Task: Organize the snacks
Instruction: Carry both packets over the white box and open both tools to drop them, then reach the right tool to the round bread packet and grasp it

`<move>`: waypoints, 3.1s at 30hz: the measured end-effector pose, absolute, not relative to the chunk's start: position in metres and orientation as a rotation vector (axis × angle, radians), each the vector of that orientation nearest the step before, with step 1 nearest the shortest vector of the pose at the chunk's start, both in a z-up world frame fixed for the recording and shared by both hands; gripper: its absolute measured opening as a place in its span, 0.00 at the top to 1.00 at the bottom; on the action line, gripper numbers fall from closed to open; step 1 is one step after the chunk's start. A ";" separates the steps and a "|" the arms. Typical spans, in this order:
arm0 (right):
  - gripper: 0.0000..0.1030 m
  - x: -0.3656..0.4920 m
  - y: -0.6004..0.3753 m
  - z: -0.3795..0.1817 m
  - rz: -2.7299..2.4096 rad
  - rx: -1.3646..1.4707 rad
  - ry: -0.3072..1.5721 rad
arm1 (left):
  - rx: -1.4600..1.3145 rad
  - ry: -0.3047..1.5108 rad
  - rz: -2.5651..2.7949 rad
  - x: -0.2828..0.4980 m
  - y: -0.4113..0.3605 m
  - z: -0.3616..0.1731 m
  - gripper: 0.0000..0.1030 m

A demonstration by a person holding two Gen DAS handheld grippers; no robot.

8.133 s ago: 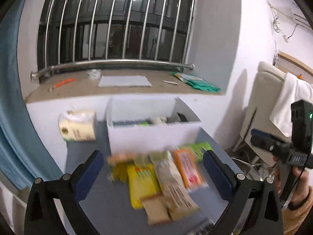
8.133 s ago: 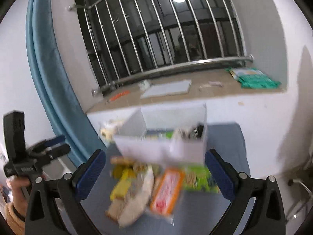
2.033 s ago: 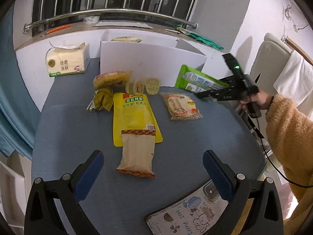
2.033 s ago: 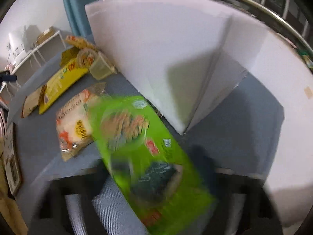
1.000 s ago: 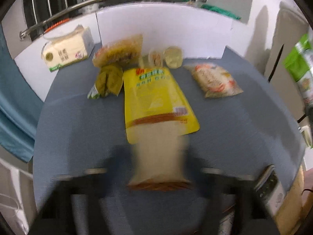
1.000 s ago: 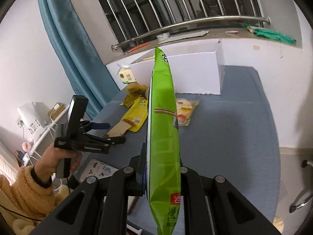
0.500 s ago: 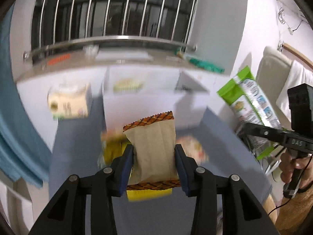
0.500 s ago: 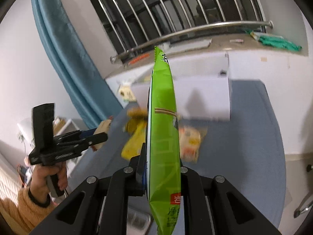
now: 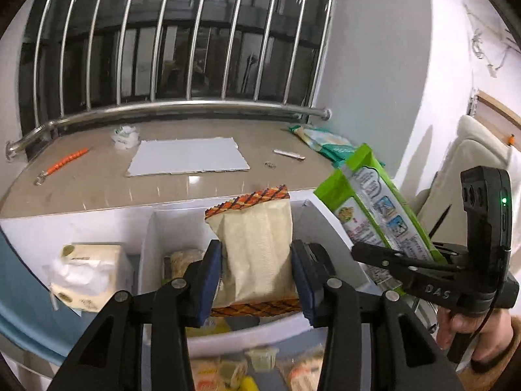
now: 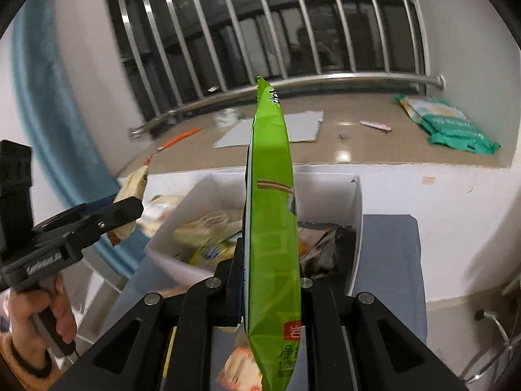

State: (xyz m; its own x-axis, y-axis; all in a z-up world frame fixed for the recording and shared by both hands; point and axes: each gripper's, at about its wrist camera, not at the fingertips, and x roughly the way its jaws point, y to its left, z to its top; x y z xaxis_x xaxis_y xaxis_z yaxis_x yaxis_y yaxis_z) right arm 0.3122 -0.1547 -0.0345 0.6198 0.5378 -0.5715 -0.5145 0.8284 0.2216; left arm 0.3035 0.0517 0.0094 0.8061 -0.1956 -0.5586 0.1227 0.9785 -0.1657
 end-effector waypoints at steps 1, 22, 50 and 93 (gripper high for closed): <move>0.86 0.326 -0.153 -0.035 0.591 0.045 0.684 | -0.133 0.632 -0.161 0.315 0.050 0.005 0.45; 0.00 0.302 -0.188 -0.034 0.556 0.098 0.609 | -0.080 0.597 -0.083 0.233 0.066 0.001 0.00; 0.00 0.209 -0.141 -0.184 0.507 -0.130 0.806 | -0.147 0.645 -0.079 0.047 0.045 -0.093 0.00; 0.23 0.133 -0.204 -0.146 0.568 0.006 0.702 | -0.044 0.971 0.013 0.204 0.029 -0.187 0.40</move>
State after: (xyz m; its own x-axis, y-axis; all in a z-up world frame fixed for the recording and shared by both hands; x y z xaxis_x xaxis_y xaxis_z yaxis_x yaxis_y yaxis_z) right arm 0.1334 -0.2038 -0.1458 0.6190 0.4961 -0.6089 -0.4923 0.8491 0.1914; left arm 0.2036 0.0287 -0.1870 0.5641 -0.0090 -0.8257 -0.0304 0.9990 -0.0317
